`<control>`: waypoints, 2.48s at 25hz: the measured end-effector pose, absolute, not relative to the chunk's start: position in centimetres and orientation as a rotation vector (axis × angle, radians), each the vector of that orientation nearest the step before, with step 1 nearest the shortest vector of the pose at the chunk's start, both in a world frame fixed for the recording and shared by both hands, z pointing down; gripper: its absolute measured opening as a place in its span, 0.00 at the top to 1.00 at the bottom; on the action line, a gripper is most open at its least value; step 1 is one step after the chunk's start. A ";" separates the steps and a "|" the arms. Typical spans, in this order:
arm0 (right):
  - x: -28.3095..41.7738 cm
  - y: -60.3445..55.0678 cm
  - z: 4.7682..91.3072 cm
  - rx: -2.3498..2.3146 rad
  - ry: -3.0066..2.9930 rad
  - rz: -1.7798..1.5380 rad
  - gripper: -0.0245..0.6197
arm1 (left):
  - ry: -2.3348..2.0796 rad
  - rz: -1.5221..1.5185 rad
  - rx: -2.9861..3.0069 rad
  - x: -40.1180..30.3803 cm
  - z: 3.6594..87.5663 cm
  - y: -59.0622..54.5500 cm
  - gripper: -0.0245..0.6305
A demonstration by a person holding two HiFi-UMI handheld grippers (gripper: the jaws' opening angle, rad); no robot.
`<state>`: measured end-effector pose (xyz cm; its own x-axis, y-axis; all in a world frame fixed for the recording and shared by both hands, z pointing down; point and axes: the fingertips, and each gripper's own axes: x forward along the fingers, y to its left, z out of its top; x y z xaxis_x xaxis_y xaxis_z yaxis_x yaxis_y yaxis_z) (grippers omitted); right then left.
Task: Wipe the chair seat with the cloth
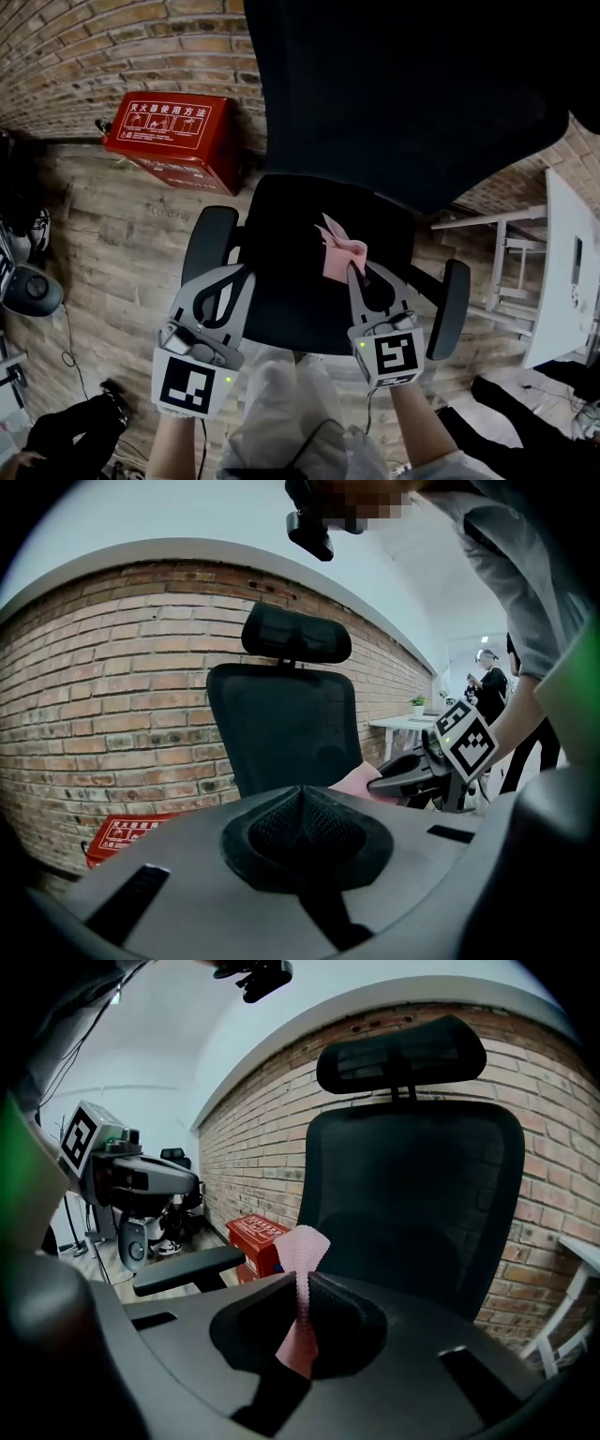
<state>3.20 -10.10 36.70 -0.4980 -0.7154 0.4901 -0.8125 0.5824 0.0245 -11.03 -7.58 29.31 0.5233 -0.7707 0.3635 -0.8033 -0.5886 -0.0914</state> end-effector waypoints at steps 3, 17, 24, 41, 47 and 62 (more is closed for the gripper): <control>2.1 -11.5 38.7 1.210 -2.374 0.284 0.88 | -1.364 0.575 2.673 -11.1 30.8 -8.6 0.93; -3.4 -17.2 46.7 1.084 -2.361 0.275 0.88 | -1.370 0.561 2.611 -12.9 35.1 -12.2 0.93; -7.5 -19.0 50.2 1.006 -2.382 0.313 0.88 | -1.345 0.564 2.601 -13.3 35.7 -13.0 0.93; -7.9 -22.2 60.5 1.062 -2.202 0.458 0.88 | -1.309 0.555 2.540 -13.6 37.8 -13.4 0.93; -4.7 -22.8 61.9 1.135 -2.125 0.496 0.88 | -1.300 0.536 2.538 -13.0 38.1 -14.1 0.93; 7.5 -22.9 63.8 1.323 -1.908 0.535 0.88 | -1.194 0.578 2.578 -9.4 39.8 -14.8 0.93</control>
